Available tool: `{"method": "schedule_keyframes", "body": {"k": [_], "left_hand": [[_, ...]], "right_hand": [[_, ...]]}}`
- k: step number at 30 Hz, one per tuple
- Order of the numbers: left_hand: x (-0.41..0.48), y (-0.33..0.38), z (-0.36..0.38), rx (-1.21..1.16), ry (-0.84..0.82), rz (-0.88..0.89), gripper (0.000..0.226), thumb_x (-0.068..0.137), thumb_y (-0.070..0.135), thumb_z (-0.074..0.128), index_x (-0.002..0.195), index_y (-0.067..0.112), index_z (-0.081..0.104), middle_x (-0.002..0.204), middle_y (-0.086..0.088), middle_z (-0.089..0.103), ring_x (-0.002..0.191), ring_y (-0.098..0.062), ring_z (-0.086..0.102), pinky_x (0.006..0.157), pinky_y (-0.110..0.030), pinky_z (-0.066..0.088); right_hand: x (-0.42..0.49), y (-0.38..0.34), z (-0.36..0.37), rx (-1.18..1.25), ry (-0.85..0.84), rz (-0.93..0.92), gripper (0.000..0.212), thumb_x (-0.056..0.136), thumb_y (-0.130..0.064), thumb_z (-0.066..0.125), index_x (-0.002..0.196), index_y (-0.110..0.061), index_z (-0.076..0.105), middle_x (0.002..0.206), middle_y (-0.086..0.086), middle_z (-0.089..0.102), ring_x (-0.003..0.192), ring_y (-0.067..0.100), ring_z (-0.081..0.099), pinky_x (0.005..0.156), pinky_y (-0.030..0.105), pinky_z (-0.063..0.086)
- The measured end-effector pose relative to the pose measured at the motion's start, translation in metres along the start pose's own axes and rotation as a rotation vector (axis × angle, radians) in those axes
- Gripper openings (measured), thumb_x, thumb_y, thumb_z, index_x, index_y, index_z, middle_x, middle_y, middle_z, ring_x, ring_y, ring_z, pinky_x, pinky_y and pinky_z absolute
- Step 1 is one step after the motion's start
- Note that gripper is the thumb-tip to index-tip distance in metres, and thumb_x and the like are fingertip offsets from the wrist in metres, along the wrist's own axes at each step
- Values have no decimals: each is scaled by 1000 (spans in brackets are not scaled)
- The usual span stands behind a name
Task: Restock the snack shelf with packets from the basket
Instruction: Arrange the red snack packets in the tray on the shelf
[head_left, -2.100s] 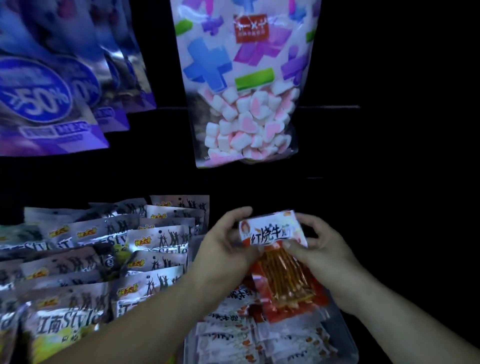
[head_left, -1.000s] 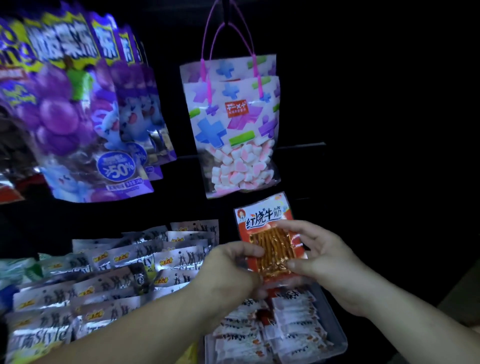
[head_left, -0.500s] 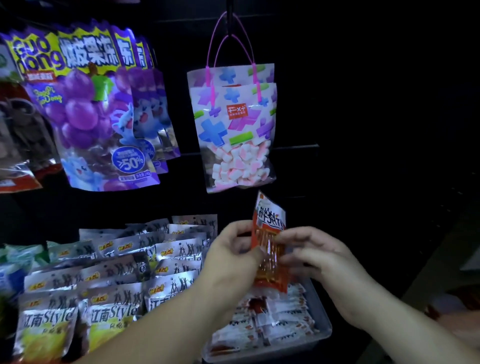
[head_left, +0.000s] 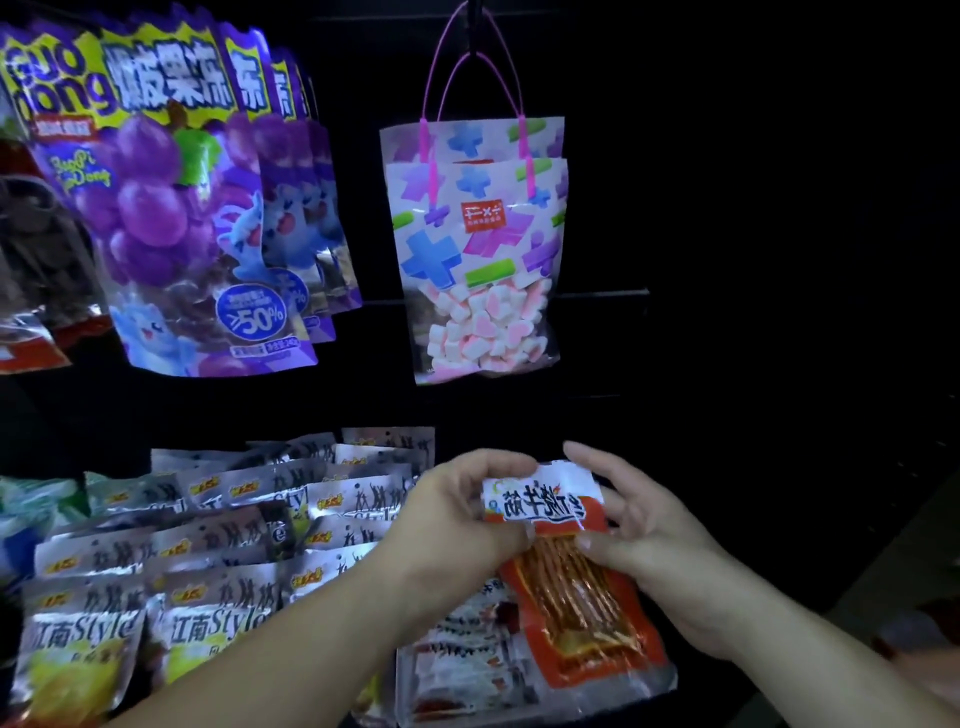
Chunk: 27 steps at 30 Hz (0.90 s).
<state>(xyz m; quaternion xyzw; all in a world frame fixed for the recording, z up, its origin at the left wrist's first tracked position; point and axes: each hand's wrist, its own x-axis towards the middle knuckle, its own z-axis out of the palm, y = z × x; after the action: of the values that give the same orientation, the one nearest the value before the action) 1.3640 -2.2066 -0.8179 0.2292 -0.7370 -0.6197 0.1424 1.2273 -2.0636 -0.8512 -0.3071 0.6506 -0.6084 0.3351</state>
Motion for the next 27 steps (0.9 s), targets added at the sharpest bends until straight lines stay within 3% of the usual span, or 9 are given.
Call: {"method": "schedule_keyframes", "body": {"k": [2, 5, 9, 14, 18, 21, 23, 25, 27], "left_hand": [[2, -1, 0, 5, 20, -21, 44, 93, -4, 68, 129, 22, 64, 90, 10, 77, 58, -1, 65, 55, -15, 50], [0, -2, 3, 0, 13, -36, 55, 93, 3, 72, 136, 35, 59, 121, 16, 65, 79, 3, 72, 66, -10, 53], [-1, -8, 8, -115, -130, -173, 43, 86, -7, 75, 120, 19, 73, 108, -4, 78, 94, -21, 76, 83, -36, 62], [5, -11, 6, -121, 13, -131, 43, 86, -10, 73, 115, 23, 72, 97, -6, 79, 88, -24, 77, 73, -38, 63], [5, -10, 6, -124, 8, -93, 45, 88, -9, 72, 117, 24, 70, 96, -8, 79, 89, -25, 77, 77, -37, 63], [5, -8, 9, -95, 12, -67, 41, 90, -9, 69, 117, 22, 70, 91, -5, 80, 81, -19, 78, 69, -30, 62], [8, -12, 8, 9, 83, -46, 43, 90, -9, 68, 118, 24, 70, 86, -3, 80, 72, -18, 76, 61, -29, 60], [9, -17, 8, 145, 110, 10, 47, 89, -9, 64, 114, 30, 72, 87, -4, 79, 69, -23, 76, 59, -37, 62], [7, -22, 13, 212, 79, 98, 51, 88, -15, 58, 101, 32, 75, 95, 2, 78, 74, -16, 76, 61, -34, 63]], "right_hand": [[3, 1, 2, -6, 47, 5, 68, 94, 13, 61, 142, -35, 53, 114, 2, 77, 107, 24, 73, 95, 52, 57], [7, 4, 6, 6, 214, -27, 70, 97, 8, 61, 139, -47, 56, 124, 1, 73, 117, 26, 69, 99, 56, 55], [9, 2, 2, 150, 266, -92, 66, 94, 2, 68, 133, -50, 60, 127, 1, 71, 114, 27, 70, 93, 56, 59], [-5, 1, -7, 106, -35, -22, 71, 78, 22, 72, 131, -25, 66, 125, -1, 71, 106, 31, 73, 87, 48, 62], [-11, 6, -7, 27, 11, 33, 72, 77, 27, 69, 127, -24, 69, 115, -1, 75, 102, 30, 75, 91, 59, 58], [-14, 10, -5, -53, 77, 53, 67, 79, 16, 76, 124, -34, 71, 112, 5, 76, 88, 21, 76, 78, 51, 63], [-16, 9, -3, -210, 181, -15, 60, 83, 1, 81, 122, -42, 67, 133, -9, 62, 82, 9, 73, 65, 36, 61], [-13, 10, -8, -358, 319, -88, 53, 87, -17, 82, 123, -50, 62, 143, -15, 50, 92, 0, 68, 75, 32, 61], [-10, 8, -8, -285, 310, -96, 53, 87, -34, 79, 132, -52, 57, 141, -12, 56, 108, 1, 66, 94, 39, 60]]}}
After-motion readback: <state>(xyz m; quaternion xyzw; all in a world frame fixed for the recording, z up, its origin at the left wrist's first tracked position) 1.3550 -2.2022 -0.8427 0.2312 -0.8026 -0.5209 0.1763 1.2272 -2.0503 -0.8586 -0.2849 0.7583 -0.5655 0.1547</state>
